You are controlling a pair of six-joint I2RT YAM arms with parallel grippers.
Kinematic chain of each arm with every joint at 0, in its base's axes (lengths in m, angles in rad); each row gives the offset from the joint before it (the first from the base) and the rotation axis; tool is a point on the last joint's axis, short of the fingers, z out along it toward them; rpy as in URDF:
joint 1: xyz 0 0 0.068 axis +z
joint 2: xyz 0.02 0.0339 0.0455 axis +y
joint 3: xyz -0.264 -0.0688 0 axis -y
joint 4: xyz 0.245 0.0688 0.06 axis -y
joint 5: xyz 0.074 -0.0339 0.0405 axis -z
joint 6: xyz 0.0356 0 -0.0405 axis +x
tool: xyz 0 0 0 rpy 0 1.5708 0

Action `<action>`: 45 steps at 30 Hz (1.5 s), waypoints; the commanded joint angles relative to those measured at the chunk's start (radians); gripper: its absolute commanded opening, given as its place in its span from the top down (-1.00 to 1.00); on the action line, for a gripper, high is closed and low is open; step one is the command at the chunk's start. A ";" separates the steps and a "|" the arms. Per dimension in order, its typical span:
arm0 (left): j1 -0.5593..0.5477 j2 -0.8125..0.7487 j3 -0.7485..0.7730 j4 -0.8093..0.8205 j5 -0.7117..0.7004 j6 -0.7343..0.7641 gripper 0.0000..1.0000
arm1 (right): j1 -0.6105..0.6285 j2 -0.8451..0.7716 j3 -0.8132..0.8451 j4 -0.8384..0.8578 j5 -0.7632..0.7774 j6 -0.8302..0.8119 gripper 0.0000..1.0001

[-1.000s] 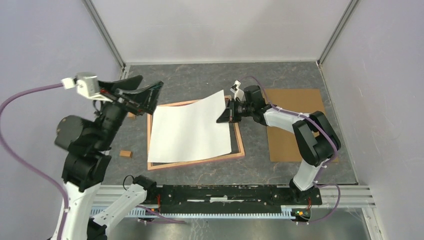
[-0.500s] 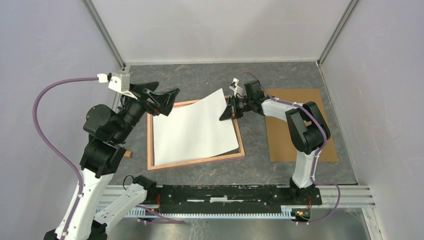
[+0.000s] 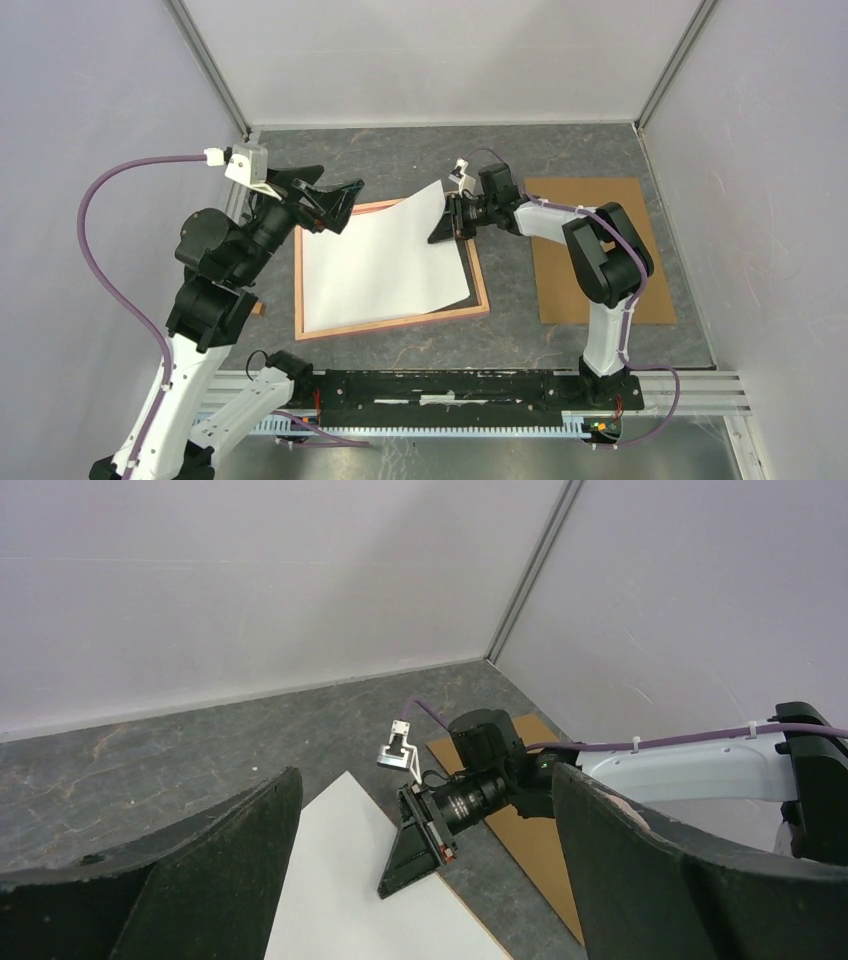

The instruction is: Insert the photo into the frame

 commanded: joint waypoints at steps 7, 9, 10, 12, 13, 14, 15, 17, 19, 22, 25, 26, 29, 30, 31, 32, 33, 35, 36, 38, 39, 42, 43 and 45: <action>-0.001 -0.028 -0.026 0.016 0.023 -0.020 -1.00 | 0.027 -0.133 0.195 -0.453 0.454 -0.367 -0.50; -0.001 -0.033 -0.044 -0.008 0.000 -0.048 -1.00 | 0.042 -0.218 0.213 -0.566 0.780 -0.455 -0.75; -0.002 -0.031 -0.052 -0.030 -0.013 -0.071 -1.00 | 0.044 -0.272 0.194 -0.589 0.890 -0.472 -0.83; -0.001 -0.021 -0.072 -0.073 -0.029 -0.129 -1.00 | 0.045 -0.373 0.128 -0.606 1.132 -0.487 -0.96; -0.001 -0.009 -0.087 -0.091 -0.019 -0.166 -1.00 | 0.043 -0.419 0.084 -0.605 1.232 -0.495 -0.96; -0.001 0.007 -0.110 -0.093 0.017 -0.197 -1.00 | 0.035 -0.463 0.031 -0.597 1.347 -0.502 -0.96; -0.001 0.031 -0.140 -0.083 0.074 -0.237 -1.00 | 0.017 -0.492 -0.034 -0.580 1.405 -0.501 -0.96; -0.006 0.098 -0.217 -0.010 0.186 -0.350 -1.00 | -0.045 -0.570 -0.155 -0.538 1.430 -0.458 -0.96; -0.042 0.172 -0.318 0.122 0.259 -0.485 -0.99 | -0.131 -0.662 -0.305 -0.433 1.323 -0.421 -0.96; -0.231 0.295 -0.348 0.199 0.136 -0.506 -1.00 | -0.300 -0.776 -0.509 -0.261 1.129 -0.362 -0.96; -0.447 0.438 -0.272 0.202 -0.058 -0.484 -1.00 | -0.452 -0.798 -0.613 -0.193 0.987 -0.325 -0.96; -0.487 0.504 -0.246 0.216 -0.080 -0.499 -1.00 | -0.504 -0.795 -0.632 -0.182 0.952 -0.319 -0.96; -0.608 0.712 -0.147 0.239 -0.177 -0.503 -1.00 | -0.624 -0.800 -0.689 -0.156 0.895 -0.296 -0.96; -0.641 0.774 -0.104 0.244 -0.192 -0.497 -1.00 | -0.666 -0.805 -0.716 -0.140 0.864 -0.289 -0.96; -0.657 0.847 -0.059 0.228 -0.190 -0.513 -1.00 | -0.703 -0.814 -0.735 -0.127 0.838 -0.279 -0.96; -0.666 0.911 -0.019 0.228 -0.177 -0.540 -1.00 | -0.744 -0.820 -0.759 -0.111 0.812 -0.274 -0.96; -0.674 0.959 0.004 0.241 -0.173 -0.564 -1.00 | -0.770 -0.827 -0.775 -0.099 0.784 -0.274 -0.96; -0.685 1.042 0.038 0.278 -0.176 -0.644 -1.00 | -0.801 -0.829 -0.789 -0.101 0.778 -0.278 -0.96; -0.689 1.079 0.041 0.316 -0.173 -0.679 -1.00 | -0.812 -0.830 -0.793 -0.102 0.776 -0.279 -0.96; -0.698 1.139 0.048 0.378 -0.163 -0.759 -1.00 | -0.826 -0.830 -0.802 -0.097 0.769 -0.274 -0.96; -0.702 1.171 0.059 0.407 -0.155 -0.791 -1.00 | -0.832 -0.829 -0.809 -0.092 0.767 -0.269 -0.96; -0.708 1.244 0.106 0.426 -0.139 -0.853 -1.00 | -0.837 -0.818 -0.836 -0.088 0.734 -0.248 -0.96; -0.708 1.261 0.113 0.435 -0.112 -0.862 -1.00 | -0.837 -0.815 -0.852 -0.079 0.705 -0.243 -0.95; -0.710 1.282 0.118 0.444 -0.109 -0.875 -1.00 | -0.837 -0.806 -0.898 -0.045 0.610 -0.239 -0.94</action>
